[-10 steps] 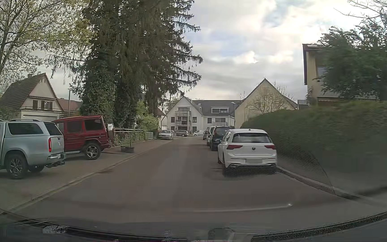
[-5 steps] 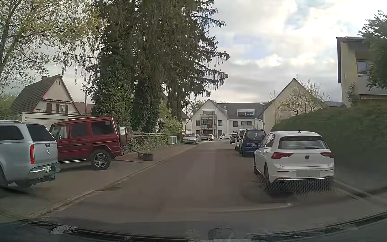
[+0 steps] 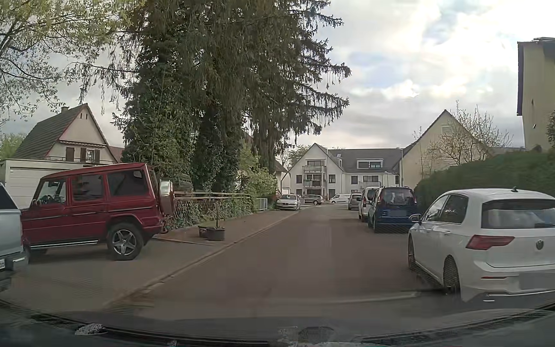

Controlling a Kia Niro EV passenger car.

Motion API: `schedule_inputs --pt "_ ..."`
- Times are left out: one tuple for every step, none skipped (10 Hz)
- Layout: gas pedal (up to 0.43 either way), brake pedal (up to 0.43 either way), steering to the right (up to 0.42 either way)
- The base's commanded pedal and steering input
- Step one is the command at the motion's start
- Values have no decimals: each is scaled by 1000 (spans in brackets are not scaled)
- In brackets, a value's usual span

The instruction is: Follow the waypoints while adhering to traffic rules and regulations

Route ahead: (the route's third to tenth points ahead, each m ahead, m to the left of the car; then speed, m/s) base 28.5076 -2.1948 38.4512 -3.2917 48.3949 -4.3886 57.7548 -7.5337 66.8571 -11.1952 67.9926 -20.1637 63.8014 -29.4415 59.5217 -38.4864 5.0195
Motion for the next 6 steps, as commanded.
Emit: schedule_inputs --pt "118 0 -5" --pt "118 0 4" --pt "118 0 16" --pt "118 0 29" --pt "118 0 36" --pt "118 0 41"
